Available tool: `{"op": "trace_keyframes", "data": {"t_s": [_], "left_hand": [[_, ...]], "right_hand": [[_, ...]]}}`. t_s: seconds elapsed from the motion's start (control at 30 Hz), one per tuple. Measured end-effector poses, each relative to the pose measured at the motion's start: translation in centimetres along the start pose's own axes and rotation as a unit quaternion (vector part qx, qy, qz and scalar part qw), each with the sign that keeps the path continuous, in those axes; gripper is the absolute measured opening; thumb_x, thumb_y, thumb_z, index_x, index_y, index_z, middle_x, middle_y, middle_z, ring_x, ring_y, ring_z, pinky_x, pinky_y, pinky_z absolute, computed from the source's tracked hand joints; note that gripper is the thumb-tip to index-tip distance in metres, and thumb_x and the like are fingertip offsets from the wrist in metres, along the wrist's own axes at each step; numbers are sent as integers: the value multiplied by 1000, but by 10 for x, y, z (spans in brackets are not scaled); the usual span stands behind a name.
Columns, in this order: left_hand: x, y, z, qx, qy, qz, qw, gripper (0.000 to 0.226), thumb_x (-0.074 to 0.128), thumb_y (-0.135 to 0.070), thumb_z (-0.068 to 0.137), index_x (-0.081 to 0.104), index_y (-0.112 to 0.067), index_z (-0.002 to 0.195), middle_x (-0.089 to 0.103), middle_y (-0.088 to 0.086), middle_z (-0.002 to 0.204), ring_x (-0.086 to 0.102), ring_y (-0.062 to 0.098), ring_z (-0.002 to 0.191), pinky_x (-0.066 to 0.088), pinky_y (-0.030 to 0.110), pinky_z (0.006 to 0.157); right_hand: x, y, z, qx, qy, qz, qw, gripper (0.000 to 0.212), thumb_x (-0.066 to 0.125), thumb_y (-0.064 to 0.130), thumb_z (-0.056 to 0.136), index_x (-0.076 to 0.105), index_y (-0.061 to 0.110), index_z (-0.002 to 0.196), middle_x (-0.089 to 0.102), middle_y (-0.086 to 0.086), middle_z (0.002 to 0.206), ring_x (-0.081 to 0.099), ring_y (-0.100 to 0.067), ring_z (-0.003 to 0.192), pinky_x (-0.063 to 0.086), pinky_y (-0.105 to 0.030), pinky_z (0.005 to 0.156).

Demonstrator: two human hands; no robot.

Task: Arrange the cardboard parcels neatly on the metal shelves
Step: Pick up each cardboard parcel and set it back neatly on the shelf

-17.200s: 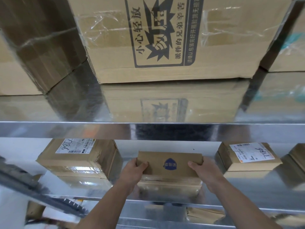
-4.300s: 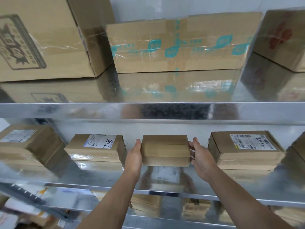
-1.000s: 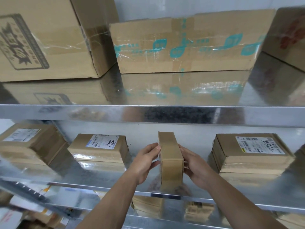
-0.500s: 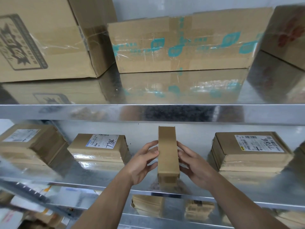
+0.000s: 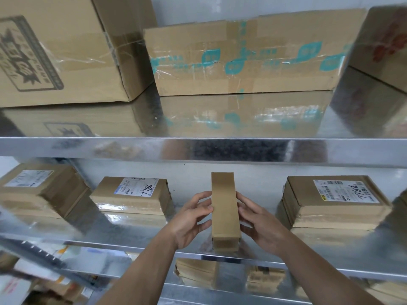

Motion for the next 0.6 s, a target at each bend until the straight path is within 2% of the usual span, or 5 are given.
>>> {"op": "trace_keyframes", "data": {"t_s": [0.27,0.33,0.43,0.53,0.6], "left_hand": [[-3,-1,5,-6,-14,5,1000,41,67,-12,92,63,-25,132,62,12,137,59,28,128,46,48,111],[-1,0,5,-13,-29,-2,999,29,61,-12,97,62,-19,126,65,19,130,62,31,123,51,47,106],[3,-1,5,0,-55,-10,998,10,57,-22,103,61,-14,108,71,13,115,67,27,109,55,47,98],[6,-5,5,22,-103,-14,994,24,50,-31,107,61,-10,109,73,6,111,66,24,111,56,41,88],[9,-8,6,31,-127,-10,991,30,47,-35,108,64,-12,117,73,5,116,64,24,116,55,42,91]], "right_hand": [[2,3,-1,1,-18,16,1000,36,55,14,104,61,33,134,73,-8,123,67,-26,118,55,-34,83],[1,2,0,1,-27,24,999,32,55,15,104,64,30,132,74,-10,120,67,-28,116,55,-38,84],[2,5,1,-9,-31,21,999,28,51,18,107,65,26,129,72,-12,123,67,-29,117,54,-41,86],[6,10,1,-23,-26,10,999,25,49,21,108,68,26,124,70,-10,127,63,-26,123,54,-48,95],[9,13,1,-21,-22,11,999,26,48,23,108,68,28,124,69,-6,129,59,-22,127,55,-53,92]]}}
Point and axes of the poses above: each hand's wrist, its own z-axis towards the middle knuckle, its own x-axis out of the palm, y = z × x, the point moved 2 cm from there along z, towards the middle knuckle
